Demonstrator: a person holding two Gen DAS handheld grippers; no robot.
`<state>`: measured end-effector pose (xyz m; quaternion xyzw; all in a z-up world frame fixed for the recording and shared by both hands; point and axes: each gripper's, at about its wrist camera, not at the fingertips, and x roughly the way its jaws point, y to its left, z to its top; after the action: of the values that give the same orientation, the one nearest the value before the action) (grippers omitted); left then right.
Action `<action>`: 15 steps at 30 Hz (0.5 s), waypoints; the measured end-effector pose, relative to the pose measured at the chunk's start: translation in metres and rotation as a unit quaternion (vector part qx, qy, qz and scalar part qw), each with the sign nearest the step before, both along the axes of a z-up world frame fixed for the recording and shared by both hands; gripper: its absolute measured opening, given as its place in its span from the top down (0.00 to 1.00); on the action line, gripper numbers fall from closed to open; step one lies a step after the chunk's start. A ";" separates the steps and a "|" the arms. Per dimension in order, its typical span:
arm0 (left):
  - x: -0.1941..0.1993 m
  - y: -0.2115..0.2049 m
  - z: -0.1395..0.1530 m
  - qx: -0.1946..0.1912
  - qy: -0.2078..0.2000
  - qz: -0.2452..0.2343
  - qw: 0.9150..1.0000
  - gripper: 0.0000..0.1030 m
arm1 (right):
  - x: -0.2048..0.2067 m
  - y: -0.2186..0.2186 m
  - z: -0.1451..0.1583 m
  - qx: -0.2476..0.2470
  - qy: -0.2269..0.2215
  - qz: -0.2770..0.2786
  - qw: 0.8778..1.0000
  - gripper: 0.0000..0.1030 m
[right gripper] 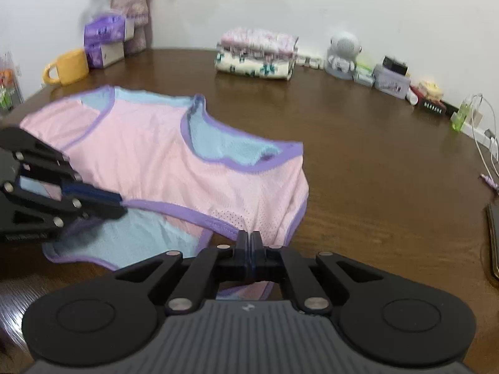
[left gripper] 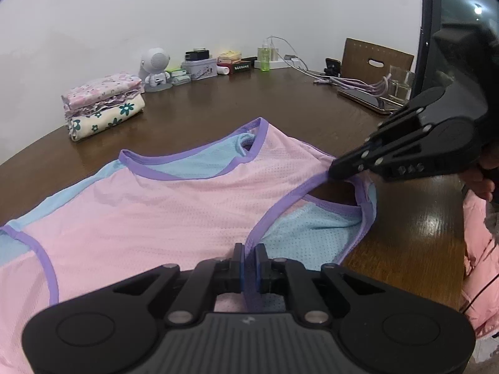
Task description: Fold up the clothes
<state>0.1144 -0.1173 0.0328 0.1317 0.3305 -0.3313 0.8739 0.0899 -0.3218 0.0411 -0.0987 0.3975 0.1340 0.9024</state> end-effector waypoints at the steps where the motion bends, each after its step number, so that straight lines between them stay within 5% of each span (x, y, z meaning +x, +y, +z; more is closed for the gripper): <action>1: 0.000 0.002 0.001 -0.004 0.003 -0.001 1.000 0.85 | 0.001 0.000 -0.003 -0.001 0.008 -0.002 1.000 0.98; 5: -0.002 0.020 0.012 -0.045 0.006 0.006 0.999 0.64 | -0.002 -0.011 0.005 0.044 0.009 -0.018 0.999 0.94; 9: 0.001 0.044 0.019 -0.076 0.008 0.049 0.996 0.63 | -0.008 -0.020 0.019 0.111 -0.015 -0.022 0.993 0.85; 15: 0.009 0.062 0.006 -0.062 0.034 0.096 0.993 0.72 | 0.002 0.014 0.007 0.096 -0.031 0.004 0.995 0.85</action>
<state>0.1231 -0.0553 0.0388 0.0333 0.3497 -0.2699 0.8965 0.0924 -0.3074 0.0481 -0.0177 0.3547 0.1721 0.9188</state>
